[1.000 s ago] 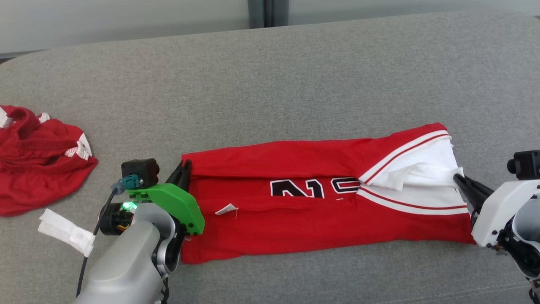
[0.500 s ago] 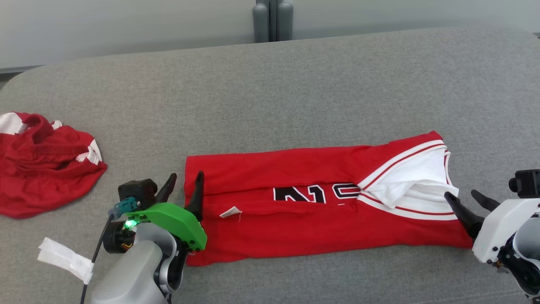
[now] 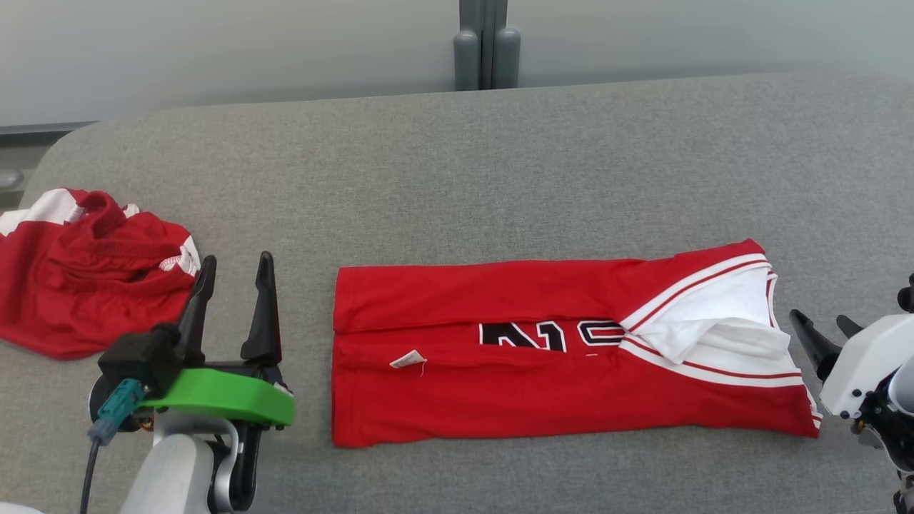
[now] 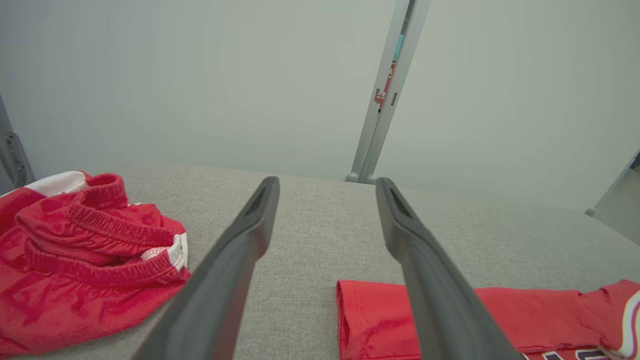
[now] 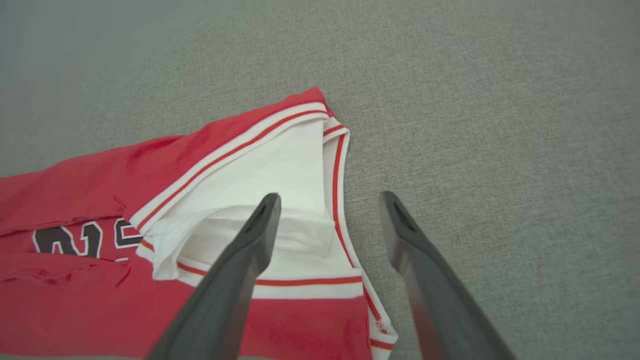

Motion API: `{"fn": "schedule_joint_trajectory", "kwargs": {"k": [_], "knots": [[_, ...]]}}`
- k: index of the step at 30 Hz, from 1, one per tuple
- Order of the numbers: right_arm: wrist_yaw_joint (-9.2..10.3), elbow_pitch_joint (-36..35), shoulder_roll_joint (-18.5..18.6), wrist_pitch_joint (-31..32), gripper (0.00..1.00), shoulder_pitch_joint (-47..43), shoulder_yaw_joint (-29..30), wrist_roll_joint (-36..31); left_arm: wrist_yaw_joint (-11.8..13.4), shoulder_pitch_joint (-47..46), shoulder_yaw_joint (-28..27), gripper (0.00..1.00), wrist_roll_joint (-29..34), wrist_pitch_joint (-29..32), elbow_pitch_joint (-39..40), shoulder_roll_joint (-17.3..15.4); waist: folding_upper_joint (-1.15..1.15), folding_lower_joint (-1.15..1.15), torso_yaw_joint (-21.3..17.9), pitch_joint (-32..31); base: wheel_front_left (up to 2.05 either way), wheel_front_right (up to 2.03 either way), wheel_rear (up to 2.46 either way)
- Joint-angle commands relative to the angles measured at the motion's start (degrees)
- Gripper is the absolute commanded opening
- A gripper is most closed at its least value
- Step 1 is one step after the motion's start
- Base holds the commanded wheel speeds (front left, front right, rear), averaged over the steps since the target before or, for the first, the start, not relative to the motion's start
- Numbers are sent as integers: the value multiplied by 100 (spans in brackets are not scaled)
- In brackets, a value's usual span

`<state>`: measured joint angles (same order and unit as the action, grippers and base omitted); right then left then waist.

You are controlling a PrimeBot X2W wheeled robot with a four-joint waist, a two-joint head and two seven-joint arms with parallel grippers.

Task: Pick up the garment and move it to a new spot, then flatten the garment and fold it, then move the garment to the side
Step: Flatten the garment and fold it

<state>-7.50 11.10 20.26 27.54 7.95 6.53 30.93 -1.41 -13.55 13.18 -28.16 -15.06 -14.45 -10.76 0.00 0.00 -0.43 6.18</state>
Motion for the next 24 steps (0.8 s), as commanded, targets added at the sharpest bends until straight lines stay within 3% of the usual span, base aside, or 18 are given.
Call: {"fn": "schedule_joint_trajectory", "kwargs": {"k": [1, 11, 24], "knots": [[2, 84, -98, 115, 100, 142, 77, -104, -80, 168, -183, 100, 189, -12, 57, 74, 0, 0, 18, 24, 0, 0, 0], [2, 711, -475, 589, 100, 605, 488, -689, -425, 474, -1193, 100, 958, -13, 215, 474, 0, 0, 134, 215, 0, 0, 0], [2, 1350, -737, 796, 100, 1057, 620, -1075, -598, 290, -1447, 100, 1203, -13, 126, 669, 0, 0, 284, 462, 0, 0, 0]]}}
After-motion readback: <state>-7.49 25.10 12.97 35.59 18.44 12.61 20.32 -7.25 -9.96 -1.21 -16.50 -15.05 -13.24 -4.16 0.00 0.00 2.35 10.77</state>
